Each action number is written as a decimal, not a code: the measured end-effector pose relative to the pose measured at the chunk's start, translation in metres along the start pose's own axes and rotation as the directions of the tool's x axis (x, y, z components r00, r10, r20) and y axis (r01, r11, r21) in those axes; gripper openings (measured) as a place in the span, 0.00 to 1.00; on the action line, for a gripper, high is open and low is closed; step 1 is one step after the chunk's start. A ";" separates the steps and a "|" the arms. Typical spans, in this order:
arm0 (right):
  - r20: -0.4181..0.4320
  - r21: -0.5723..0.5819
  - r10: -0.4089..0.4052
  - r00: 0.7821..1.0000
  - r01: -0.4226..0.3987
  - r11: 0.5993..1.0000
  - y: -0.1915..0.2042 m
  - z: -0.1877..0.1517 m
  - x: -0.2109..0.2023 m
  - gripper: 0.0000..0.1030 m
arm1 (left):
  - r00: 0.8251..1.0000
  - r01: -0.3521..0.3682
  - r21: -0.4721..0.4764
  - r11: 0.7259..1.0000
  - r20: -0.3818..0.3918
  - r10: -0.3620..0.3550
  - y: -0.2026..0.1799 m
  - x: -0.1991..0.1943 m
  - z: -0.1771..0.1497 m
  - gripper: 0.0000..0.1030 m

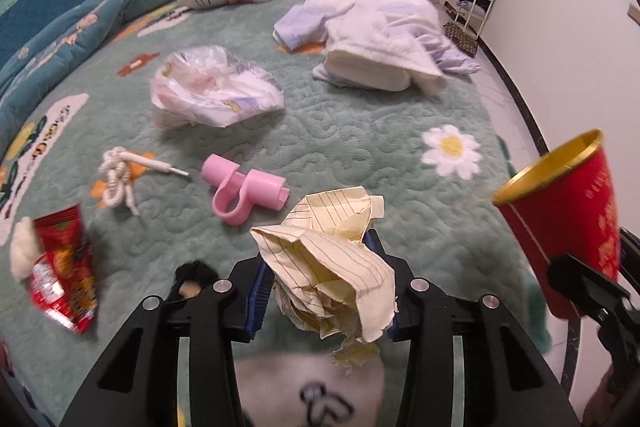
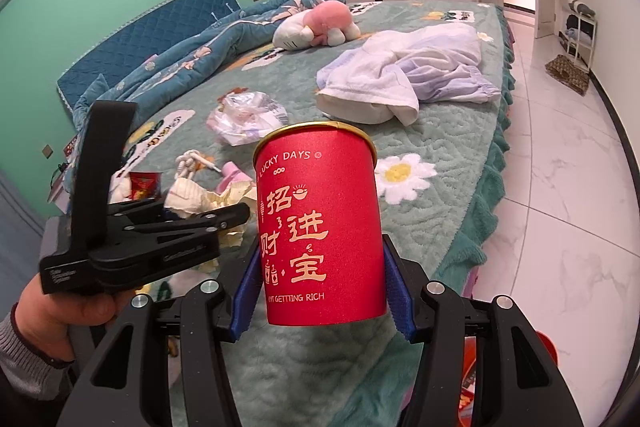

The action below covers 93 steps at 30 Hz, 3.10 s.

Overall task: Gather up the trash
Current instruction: 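Carry both to the red bin and open both tools to drop them, then move both open tools back over the bed toward the chip bag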

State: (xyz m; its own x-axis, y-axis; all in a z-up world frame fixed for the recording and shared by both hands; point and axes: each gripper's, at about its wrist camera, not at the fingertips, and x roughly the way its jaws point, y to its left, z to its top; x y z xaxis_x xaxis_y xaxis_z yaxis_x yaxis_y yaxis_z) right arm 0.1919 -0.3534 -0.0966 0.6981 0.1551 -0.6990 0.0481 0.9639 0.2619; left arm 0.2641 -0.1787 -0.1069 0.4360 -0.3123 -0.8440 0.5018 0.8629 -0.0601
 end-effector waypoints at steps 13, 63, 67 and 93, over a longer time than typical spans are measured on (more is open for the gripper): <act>0.076 0.080 -0.067 0.995 0.061 0.995 -0.036 -0.052 -0.107 0.53 | 0.996 0.062 0.132 0.989 0.059 -0.070 -0.089 -0.078 -0.030 0.44; -0.098 0.379 -0.339 0.936 0.350 0.857 -0.232 -0.159 -0.112 0.61 | 0.981 0.178 0.442 0.879 -0.154 -0.121 -0.292 0.063 -0.044 0.77; -0.100 0.391 -0.352 0.931 0.362 0.846 -0.230 -0.159 -0.113 0.73 | 0.981 0.177 0.434 0.883 -0.152 -0.122 -0.289 0.059 -0.047 0.77; 0.097 0.244 -0.234 0.967 0.204 0.948 -0.105 -0.105 -0.180 0.73 | 0.993 0.060 0.322 0.945 0.076 -0.089 -0.197 -0.081 -0.061 0.82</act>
State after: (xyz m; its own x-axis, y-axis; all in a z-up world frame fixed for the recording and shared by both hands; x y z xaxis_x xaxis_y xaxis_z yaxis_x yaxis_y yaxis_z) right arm -0.0137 -0.4602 -0.0678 0.7336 -0.0962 -0.6728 0.3628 0.8925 0.2680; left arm 0.0840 -0.2992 -0.0595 0.4450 -0.4176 -0.7922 0.7409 0.6685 0.0639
